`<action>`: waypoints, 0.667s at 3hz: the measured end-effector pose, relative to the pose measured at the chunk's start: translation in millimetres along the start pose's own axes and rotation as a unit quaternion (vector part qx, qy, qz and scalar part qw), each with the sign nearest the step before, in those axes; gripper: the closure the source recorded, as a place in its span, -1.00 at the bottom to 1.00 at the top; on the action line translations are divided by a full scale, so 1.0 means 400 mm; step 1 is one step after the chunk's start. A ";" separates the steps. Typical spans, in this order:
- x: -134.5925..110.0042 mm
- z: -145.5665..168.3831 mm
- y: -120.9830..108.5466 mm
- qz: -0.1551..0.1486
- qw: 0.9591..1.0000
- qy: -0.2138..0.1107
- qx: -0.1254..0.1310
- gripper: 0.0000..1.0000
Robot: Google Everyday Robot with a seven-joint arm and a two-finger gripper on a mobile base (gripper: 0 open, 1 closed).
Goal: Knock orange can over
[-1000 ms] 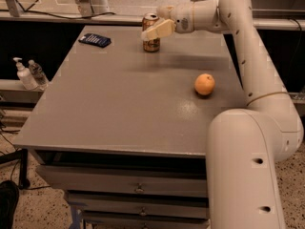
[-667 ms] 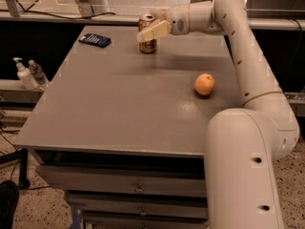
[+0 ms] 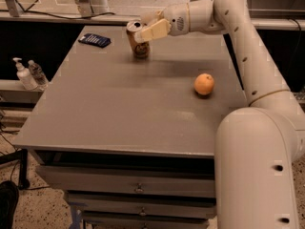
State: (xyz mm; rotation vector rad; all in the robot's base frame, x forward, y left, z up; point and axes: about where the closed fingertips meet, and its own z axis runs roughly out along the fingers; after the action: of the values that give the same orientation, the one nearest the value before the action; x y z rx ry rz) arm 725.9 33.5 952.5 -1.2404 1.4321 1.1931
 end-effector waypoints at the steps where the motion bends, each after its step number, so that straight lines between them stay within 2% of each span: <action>1: -0.068 -0.025 0.080 -0.015 0.999 -0.012 -0.028 -1.00; 2: -0.112 -0.046 0.132 -0.024 0.999 -0.020 -0.042 -1.00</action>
Offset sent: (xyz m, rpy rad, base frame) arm -0.0716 -0.0232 0.0780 0.0672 -0.0533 0.1103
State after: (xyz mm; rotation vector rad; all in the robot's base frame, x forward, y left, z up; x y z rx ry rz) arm 678.7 24.6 1005.4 -1.2942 1.3291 1.2496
